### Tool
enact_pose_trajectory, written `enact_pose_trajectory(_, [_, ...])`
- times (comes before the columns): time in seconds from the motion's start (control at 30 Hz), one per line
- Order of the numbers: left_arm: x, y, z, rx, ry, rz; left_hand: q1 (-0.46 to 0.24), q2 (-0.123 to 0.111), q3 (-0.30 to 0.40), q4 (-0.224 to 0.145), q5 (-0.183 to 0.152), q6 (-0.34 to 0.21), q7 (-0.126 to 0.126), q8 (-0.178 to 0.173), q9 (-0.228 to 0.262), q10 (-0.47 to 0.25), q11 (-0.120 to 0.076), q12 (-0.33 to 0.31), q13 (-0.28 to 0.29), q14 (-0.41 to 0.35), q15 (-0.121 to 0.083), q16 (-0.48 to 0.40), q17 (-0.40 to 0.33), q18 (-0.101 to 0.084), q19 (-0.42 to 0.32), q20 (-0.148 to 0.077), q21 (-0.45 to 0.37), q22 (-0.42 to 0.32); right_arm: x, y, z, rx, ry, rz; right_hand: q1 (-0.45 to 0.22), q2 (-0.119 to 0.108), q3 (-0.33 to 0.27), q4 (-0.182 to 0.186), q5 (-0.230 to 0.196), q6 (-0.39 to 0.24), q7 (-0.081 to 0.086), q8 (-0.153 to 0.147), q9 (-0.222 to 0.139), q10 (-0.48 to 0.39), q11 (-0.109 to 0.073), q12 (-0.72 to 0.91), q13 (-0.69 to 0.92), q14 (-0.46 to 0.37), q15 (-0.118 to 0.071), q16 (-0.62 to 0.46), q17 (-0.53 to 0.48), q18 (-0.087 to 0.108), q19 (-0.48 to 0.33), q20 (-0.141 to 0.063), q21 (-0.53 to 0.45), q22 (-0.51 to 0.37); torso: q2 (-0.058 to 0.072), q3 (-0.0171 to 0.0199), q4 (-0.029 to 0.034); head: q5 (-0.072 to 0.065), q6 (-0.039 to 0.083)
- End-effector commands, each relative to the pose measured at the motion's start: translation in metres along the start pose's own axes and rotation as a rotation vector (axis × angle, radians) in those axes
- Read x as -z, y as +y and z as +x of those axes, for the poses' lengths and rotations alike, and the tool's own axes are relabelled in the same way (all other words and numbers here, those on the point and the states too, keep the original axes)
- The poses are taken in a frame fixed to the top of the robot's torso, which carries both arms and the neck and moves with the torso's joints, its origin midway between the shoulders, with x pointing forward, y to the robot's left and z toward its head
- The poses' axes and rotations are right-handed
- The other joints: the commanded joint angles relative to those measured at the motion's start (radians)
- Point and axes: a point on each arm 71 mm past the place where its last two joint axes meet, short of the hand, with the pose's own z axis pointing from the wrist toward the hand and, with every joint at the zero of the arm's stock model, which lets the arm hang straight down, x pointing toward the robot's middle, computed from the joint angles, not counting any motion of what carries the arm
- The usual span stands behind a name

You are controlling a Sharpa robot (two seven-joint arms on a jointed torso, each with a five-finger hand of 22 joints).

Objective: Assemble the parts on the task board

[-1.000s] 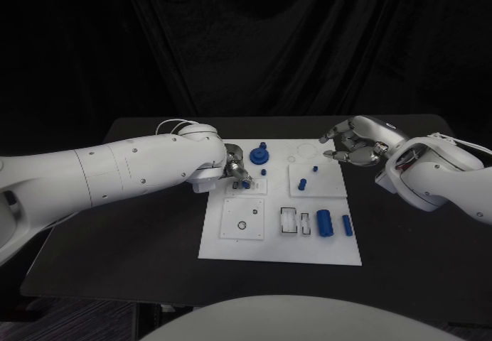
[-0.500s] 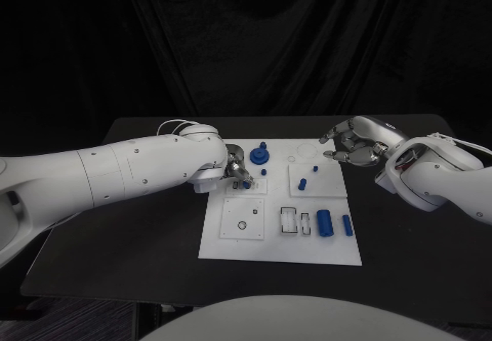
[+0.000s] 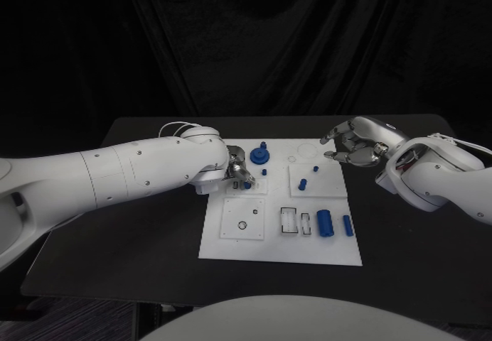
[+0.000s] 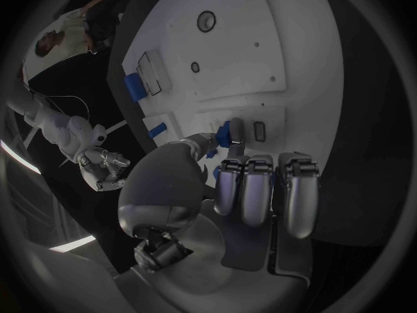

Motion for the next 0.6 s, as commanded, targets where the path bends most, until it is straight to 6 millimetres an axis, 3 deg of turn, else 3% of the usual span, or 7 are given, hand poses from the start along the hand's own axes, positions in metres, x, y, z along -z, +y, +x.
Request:
enact_pose_trajectory(0.03, [-0.0033,0.0002,0.0101,-0.010,0.034,0.005,0.005,0.010,0.016,-0.007,-0.002,0.001,-0.006,-0.002,-0.001,0.104,-0.006,0.004,0.263,0.104,-0.005,-0.004,0.263,-0.006,0.102,-0.006,-0.003,0.263,0.0005,-0.0021,0.0012,0.005,0.008,0.019,0.005,0.005,0.005,0.000,0.002,0.003,0.003,0.001,-0.001,-0.007,-0.002,-0.006,0.148,0.035,0.008,-0.007,0.073,0.006,-0.003,0.005,-0.004,0.090,0.000,-0.0002,0.0003,0.000,0.000])
enact_pose_trajectory(0.6, [-0.0035,0.0023,0.0098,-0.001,0.025,0.011,0.002,0.008,0.026,-0.017,-0.011,0.000,-0.005,-0.014,0.000,0.104,-0.005,0.004,0.263,0.104,-0.005,-0.004,0.263,-0.006,0.102,-0.006,-0.003,0.263,0.0009,-0.0029,0.0011,0.005,0.010,0.022,0.005,0.005,0.005,-0.001,0.003,0.003,0.004,0.001,-0.002,-0.007,-0.001,-0.007,0.147,0.035,0.009,-0.007,0.072,0.007,-0.004,0.005,-0.005,0.090,-0.002,0.0007,-0.0003,0.000,0.000])
